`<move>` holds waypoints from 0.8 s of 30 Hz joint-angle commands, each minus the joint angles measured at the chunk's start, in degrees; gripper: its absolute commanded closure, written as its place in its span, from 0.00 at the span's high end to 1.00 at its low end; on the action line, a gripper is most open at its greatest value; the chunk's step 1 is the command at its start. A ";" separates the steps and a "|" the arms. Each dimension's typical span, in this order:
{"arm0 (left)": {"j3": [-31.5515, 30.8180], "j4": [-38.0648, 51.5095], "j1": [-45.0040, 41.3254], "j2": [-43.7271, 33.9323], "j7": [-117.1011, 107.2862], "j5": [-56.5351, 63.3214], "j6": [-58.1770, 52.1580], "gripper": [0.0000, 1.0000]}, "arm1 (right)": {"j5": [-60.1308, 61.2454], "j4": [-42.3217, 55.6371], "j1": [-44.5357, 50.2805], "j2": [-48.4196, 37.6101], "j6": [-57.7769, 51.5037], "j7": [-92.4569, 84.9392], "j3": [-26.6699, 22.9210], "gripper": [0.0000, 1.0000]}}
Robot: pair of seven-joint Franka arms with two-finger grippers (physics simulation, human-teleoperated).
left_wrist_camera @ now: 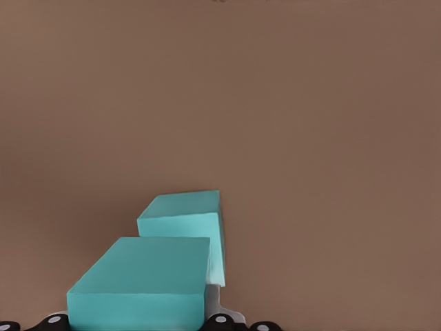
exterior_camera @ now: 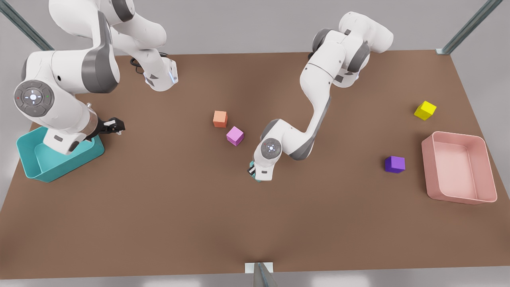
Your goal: Stack the two blue cubes on top of each other
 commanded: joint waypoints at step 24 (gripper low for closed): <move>0.21 5.29 24.60 -29.70 80.74 14.86 -49.47 1.00 | 0.04 0.03 0.26 0.44 -0.22 0.01 0.18 1.00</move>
